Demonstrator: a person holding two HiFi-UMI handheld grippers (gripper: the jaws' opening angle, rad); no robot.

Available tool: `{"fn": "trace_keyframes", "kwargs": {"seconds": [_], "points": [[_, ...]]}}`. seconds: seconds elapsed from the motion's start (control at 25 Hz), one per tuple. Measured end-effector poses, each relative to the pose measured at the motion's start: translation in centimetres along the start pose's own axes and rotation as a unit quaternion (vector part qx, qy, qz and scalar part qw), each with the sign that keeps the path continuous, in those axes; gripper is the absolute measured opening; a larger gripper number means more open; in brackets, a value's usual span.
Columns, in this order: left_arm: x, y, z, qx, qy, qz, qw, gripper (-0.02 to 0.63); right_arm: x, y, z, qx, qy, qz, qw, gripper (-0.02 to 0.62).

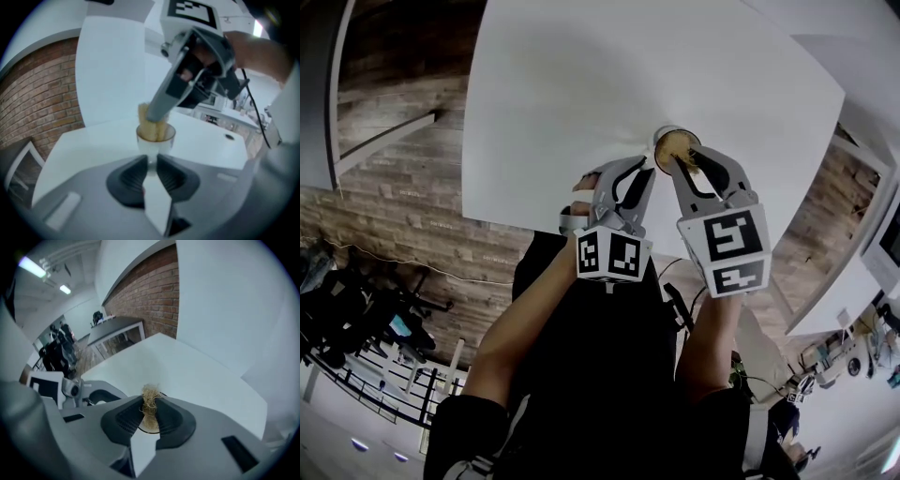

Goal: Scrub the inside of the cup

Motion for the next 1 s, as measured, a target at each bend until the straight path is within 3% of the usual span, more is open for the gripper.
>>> {"fn": "trace_keyframes", "kwargs": {"seconds": [0.12, 0.24, 0.52, 0.76, 1.0], "points": [[-0.1, 0.0, -0.2, 0.000, -0.002, 0.000, 1.0000, 0.066, 0.4, -0.6, -0.2, 0.049, 0.060, 0.034, 0.996, 0.063], [-0.2, -0.1, -0.2, -0.001, -0.008, -0.003, 1.0000, 0.066, 0.5, 1.1, -1.2, 0.035, 0.083, 0.052, 0.995, 0.062], [-0.3, -0.2, 0.1, -0.004, 0.000, 0.003, 1.0000, 0.066, -0.2, 3.5, -0.9, -0.036, 0.016, 0.004, 0.999, 0.061], [-0.3, -0.2, 0.2, -0.005, 0.001, 0.001, 1.0000, 0.065, 0.6, -1.2, -0.5, -0.050, -0.038, -0.072, 0.995, 0.061], [-0.3, -0.2, 0.1, -0.004, 0.001, 0.002, 1.0000, 0.066, 0.5, 1.2, -1.3, -0.098, -0.050, -0.049, 0.993, 0.061]]}}
Point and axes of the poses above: the fingertips, and each gripper's own axes: y forward along the fingers, x to its right, z out of its top, the point moved 4 cm from there along -y, backward along the fingers, and after that the axes turned 11 degrees about -x, right-handed, at the moved point
